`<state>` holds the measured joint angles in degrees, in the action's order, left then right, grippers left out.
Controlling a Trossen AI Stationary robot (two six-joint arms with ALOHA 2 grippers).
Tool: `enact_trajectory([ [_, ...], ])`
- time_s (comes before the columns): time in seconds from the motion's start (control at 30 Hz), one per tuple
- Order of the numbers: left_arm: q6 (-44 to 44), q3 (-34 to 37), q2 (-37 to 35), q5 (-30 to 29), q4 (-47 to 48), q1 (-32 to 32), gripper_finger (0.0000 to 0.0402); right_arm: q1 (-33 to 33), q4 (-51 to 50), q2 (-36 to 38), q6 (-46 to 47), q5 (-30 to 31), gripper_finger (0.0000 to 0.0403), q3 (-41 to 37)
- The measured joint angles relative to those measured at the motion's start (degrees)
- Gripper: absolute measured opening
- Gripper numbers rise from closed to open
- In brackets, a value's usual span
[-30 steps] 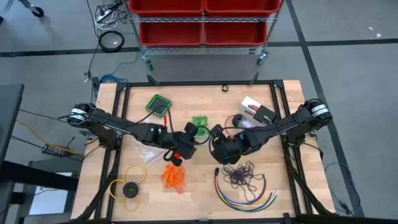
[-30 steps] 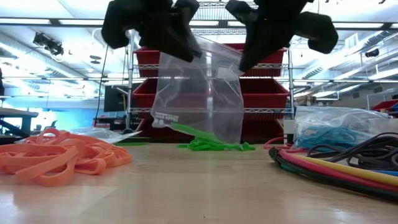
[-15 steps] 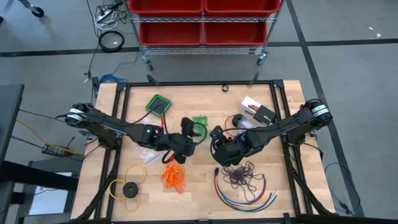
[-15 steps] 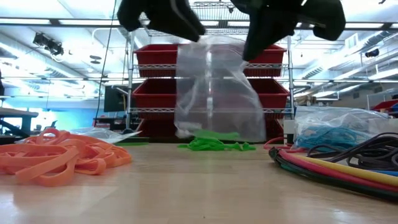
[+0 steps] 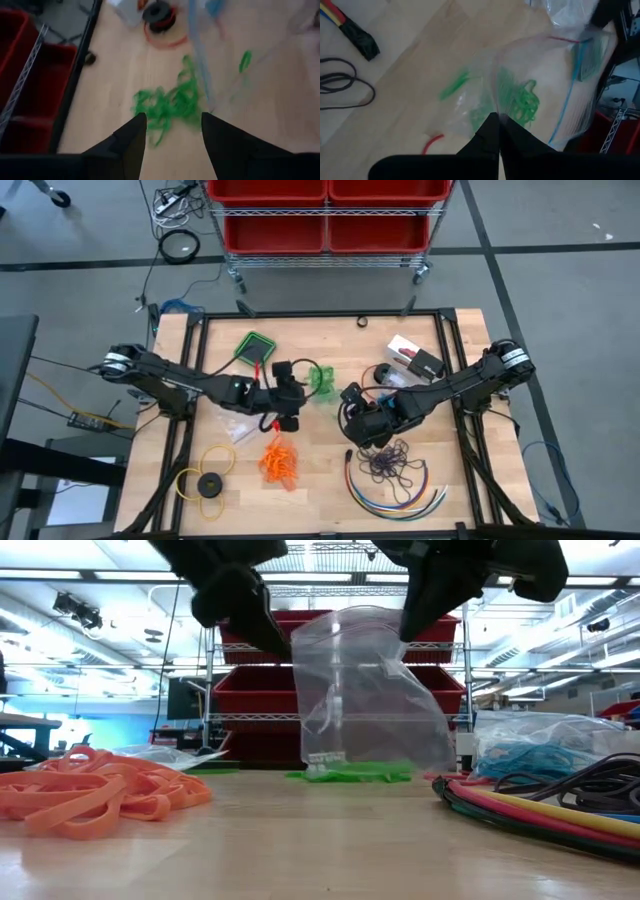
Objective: Sort rubber bands
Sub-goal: Put the green rubber band into the transparent zip bag
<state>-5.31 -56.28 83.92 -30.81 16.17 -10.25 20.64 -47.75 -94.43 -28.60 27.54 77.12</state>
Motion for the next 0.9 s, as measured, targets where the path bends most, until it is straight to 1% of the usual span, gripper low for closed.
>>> enact_trajectory([
  [0.1, 0.0, 4.2, 0.0, 0.1, -10.6, 0.6, 0.0198, 0.0, 0.0, 0.0, 0.5, -0.4, 0.0, 0.0],
  [0.2, -0.3, 6.5, 0.0, 0.6, -20.2, 1.4, 0.0198, 0.0, 0.0, 0.0, 0.5, -0.4, 0.0, 0.0],
  [0.3, -0.5, 6.9, 0.1, 5.2, -25.2, 2.6, 0.0198, -0.1, 0.0, 0.0, 0.5, -0.7, 0.0, 0.0],
  [0.33, -0.5, 6.9, 0.5, 5.8, -26.3, 3.1, 0.0198, -0.2, 0.0, 0.0, 0.5, -0.7, 0.0, 0.0],
  [0.37, -0.6, 6.8, 0.7, 6.1, -26.7, 3.6, 0.0198, -0.3, 0.0, 0.0, 0.5, -0.7, 0.0, 0.0],
  [0.47, -1.9, 6.9, 1.7, 5.6, -23.8, 4.9, 0.0197, -0.4, -0.1, 0.0, 0.6, -0.7, 0.0, 0.0],
  [0.53, -2.0, 7.0, 1.8, 3.1, -20.7, 5.9, 0.0197, -0.3, -0.6, 0.0, 1.0, -0.7, 0.0, 0.0],
  [0.6, -2.0, 7.0, 1.8, 1.6, -19.7, 7.1, 0.0197, 0.1, -1.5, 0.0, 1.7, -0.7, 0.0, 0.0],
  [0.77, -4.4, 7.0, 1.8, 1.5, -18.2, 11.1, 0.0197, 1.1, -3.9, 0.0, 4.0, -0.7, 0.0, 0.0],
  [0.83, -5.3, 7.6, 1.8, 3.1, -18.8, 13.0, 0.0197, 1.4, -4.9, 0.0, 5.4, -0.7, 0.0, 0.0],
  [0.9, -5.7, 9.5, 1.7, 8.5, -19.6, 15.7, 0.0197, 1.8, -5.6, 0.0, 6.5, -0.7, 0.0, 0.0],
])
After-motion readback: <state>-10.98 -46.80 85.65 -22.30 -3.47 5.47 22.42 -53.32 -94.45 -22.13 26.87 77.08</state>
